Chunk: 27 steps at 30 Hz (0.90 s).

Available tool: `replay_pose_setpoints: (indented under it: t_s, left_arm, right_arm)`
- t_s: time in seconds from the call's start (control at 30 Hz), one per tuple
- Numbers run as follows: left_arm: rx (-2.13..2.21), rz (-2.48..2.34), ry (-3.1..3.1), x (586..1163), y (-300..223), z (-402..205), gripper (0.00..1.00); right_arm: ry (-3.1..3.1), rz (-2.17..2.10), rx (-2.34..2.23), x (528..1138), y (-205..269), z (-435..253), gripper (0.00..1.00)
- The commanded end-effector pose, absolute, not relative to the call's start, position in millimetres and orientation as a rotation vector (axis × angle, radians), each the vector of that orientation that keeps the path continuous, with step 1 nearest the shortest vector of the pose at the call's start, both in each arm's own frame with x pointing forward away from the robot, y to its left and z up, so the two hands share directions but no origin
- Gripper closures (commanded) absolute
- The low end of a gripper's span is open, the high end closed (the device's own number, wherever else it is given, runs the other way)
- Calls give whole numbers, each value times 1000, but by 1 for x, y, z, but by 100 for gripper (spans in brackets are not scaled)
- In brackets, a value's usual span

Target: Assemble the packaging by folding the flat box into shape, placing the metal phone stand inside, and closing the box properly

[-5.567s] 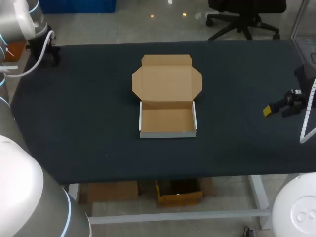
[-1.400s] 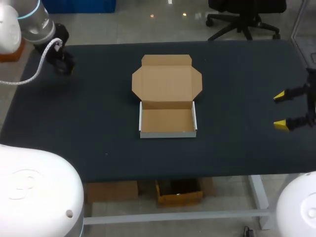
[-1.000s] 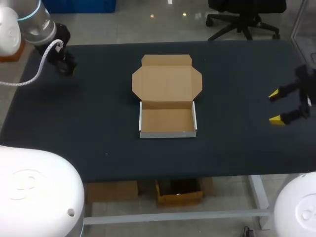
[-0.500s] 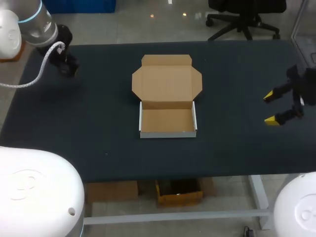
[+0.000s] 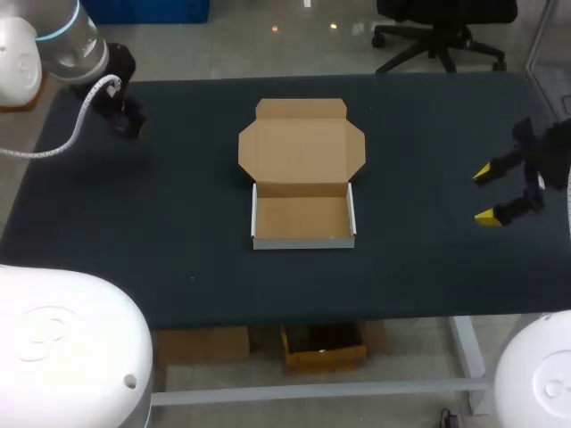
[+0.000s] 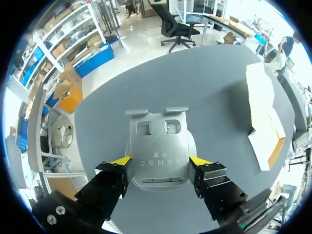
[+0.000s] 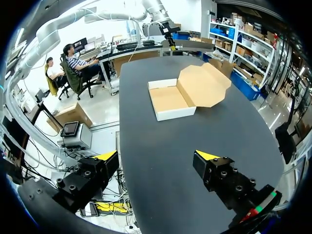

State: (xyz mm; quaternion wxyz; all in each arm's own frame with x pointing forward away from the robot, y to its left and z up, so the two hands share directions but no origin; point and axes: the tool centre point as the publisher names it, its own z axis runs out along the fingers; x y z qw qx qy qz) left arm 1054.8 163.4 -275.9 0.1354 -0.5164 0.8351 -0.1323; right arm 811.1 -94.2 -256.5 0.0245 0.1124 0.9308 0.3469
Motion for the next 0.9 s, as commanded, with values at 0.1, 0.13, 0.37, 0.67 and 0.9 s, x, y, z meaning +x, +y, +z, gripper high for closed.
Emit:
replay_pose_setpoints:
  t_s: [0.1, 0.13, 0.37, 0.67, 0.9]
  left_arm:
    - [-1483, -388, 2423, 1047, 158, -266, 100]
    - [-1481, -389, 2425, 1046, 156, -266, 100]
    - [-1445, -410, 2451, 1034, 141, -258, 100]
    - [-1407, -435, 2478, 1009, 115, -251, 100]
    - [-1374, -437, 2513, 991, 88, -253, 100]
  right_arm:
    - [2880, 1073, 347, 811, -94, -256, 0]
    - [2880, 1073, 347, 811, -94, -256, 0]
    - [2880, 1073, 347, 811, -94, -256, 0]
    - [2880, 1073, 347, 811, -94, -256, 0]
    - [2880, 1073, 347, 811, -94, -256, 0]
